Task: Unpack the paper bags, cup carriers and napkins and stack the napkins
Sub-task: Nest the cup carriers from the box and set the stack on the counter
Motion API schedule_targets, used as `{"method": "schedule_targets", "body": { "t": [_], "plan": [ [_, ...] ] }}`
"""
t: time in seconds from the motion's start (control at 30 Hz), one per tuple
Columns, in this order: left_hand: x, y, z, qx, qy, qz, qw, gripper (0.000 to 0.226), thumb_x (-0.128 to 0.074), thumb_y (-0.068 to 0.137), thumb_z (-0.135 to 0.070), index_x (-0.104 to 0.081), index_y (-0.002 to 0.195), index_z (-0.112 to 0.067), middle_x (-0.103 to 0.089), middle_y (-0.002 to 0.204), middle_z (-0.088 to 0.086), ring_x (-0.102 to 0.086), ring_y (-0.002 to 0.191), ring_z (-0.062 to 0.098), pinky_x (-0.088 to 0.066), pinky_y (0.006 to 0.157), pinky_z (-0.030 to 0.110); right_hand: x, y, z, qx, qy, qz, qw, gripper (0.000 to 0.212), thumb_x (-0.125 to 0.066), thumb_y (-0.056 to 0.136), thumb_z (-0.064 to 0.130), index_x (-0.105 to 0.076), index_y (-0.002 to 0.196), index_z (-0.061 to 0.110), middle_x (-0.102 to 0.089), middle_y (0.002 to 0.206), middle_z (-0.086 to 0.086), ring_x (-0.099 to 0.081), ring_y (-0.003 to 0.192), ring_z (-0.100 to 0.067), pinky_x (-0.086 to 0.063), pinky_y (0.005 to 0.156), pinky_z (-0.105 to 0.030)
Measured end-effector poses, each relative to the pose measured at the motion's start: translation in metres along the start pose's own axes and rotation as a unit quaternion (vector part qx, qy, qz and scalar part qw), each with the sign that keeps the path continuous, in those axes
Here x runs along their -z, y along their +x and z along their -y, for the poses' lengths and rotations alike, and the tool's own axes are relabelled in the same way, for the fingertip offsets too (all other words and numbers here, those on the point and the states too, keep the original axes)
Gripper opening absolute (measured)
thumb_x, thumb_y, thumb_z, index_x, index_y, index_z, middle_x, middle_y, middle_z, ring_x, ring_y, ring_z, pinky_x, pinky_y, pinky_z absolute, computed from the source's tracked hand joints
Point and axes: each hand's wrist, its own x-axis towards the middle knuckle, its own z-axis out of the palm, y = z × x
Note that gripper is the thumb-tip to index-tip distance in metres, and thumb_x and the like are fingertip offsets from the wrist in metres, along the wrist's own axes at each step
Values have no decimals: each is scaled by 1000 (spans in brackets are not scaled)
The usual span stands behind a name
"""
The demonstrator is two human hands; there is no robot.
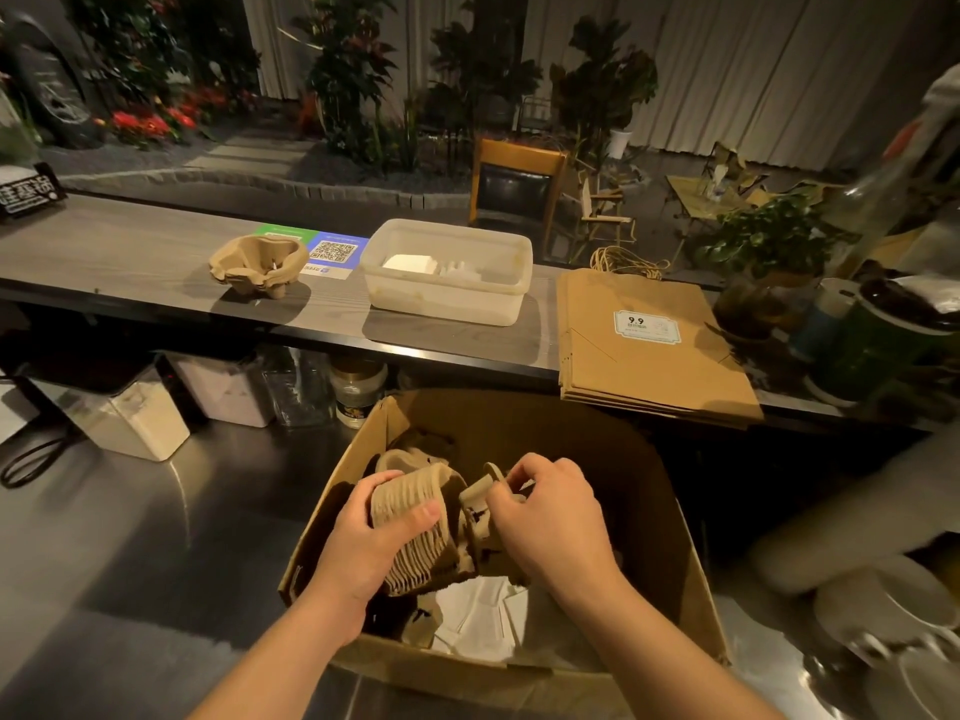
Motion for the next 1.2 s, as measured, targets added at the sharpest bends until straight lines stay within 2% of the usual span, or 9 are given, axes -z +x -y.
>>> {"method": "schedule_targets", "body": {
  "t": [0.13, 0.3, 0.37, 0.43, 0.53, 0.63, 0.77, 1.03, 1.2],
  "plan": [
    [1, -2, 3, -21, 51, 6, 998, 65, -88, 68, -57, -53, 122, -48, -59, 126, -7, -60, 111, 19, -54, 76, 32, 4, 9, 8, -42, 51, 92, 994, 24, -54, 100, 48, -66, 102, 28, -67, 91, 8, -66, 80, -7, -55, 66, -20],
    [3, -1, 2, -15, 37, 19, 999, 65, -90, 67, -56, -55, 121, -47, -63, 123, -4, -63, 111, 21, -57, 78, 34, 18, 12, 11, -79, 210, 213, 951, 18, -58, 98, 21, -67, 109, 32, -70, 109, 1, -71, 96, -16, -64, 82, -38],
    [3, -2, 0, -1, 28, 15, 999, 70, -88, 63, -59, -55, 123, -46, -64, 122, -3, -63, 111, 21, -57, 79, 36, 24, 11, 7, -36, 216, 261, 940, 35, -65, 92, 9, -67, 114, 37, -67, 119, 2, -73, 94, -17, -64, 75, -33],
    [2, -2, -1, 6, 29, 13, 999, 71, -88, 64, -60, -54, 124, -45, -64, 122, -5, -61, 110, 21, -55, 78, 35, 27, 12, 3, 39, 135, 280, 950, 52, -66, 91, 4, -64, 121, 46, -54, 132, 10, -64, 102, -11, -59, 69, -18],
    [1, -3, -2, 16, 36, 27, 999, 74, -85, 59, -67, -54, 123, -47, -64, 122, -5, -61, 111, 22, -54, 80, 36, 30, 13, 0, 118, 38, 277, 953, 53, -69, 93, 12, -61, 126, 54, -46, 124, 13, -52, 111, -10, -56, 79, -15],
    [2, -3, -1, 29, 36, 40, 998, 83, -79, 47, -73, -54, 123, -48, -65, 122, -3, -61, 111, 24, -52, 81, 37, 30, 14, 0, 136, 6, 270, 953, 39, -77, 90, 24, -68, 118, 50, -43, 117, 13, -52, 108, -10, -57, 88, -21],
    [3, -3, -2, 38, 11, 48, 998, 84, -80, 46, -72, -56, 123, -49, -66, 123, 0, -62, 113, 27, -52, 85, 40, 28, 12, 0, 148, -27, 243, 958, 37, -75, 91, 25, -67, 119, 48, -40, 115, 15, -50, 105, -10, -56, 94, -25],
    [2, -7, -7, 19, -11, 59, 998, 84, -82, 46, -67, -58, 123, -45, -67, 121, 1, -64, 111, 26, -54, 77, 35, 21, 17, -1, 74, -100, 134, 983, 38, -59, 101, 29, -51, 136, 41, -36, 133, 4, -56, 91, -11, -54, 72, -19],
    [2, -6, -6, 6, 10, 81, 997, 71, -88, 50, -65, -61, 114, -53, -69, 120, 1, -68, 110, 26, -62, 81, 42, 12, 11, 6, 33, -125, 111, 985, 41, -63, 99, 28, -52, 138, 30, -37, 140, 1, -61, 96, -14, -59, 85, -24]
  ]
}}
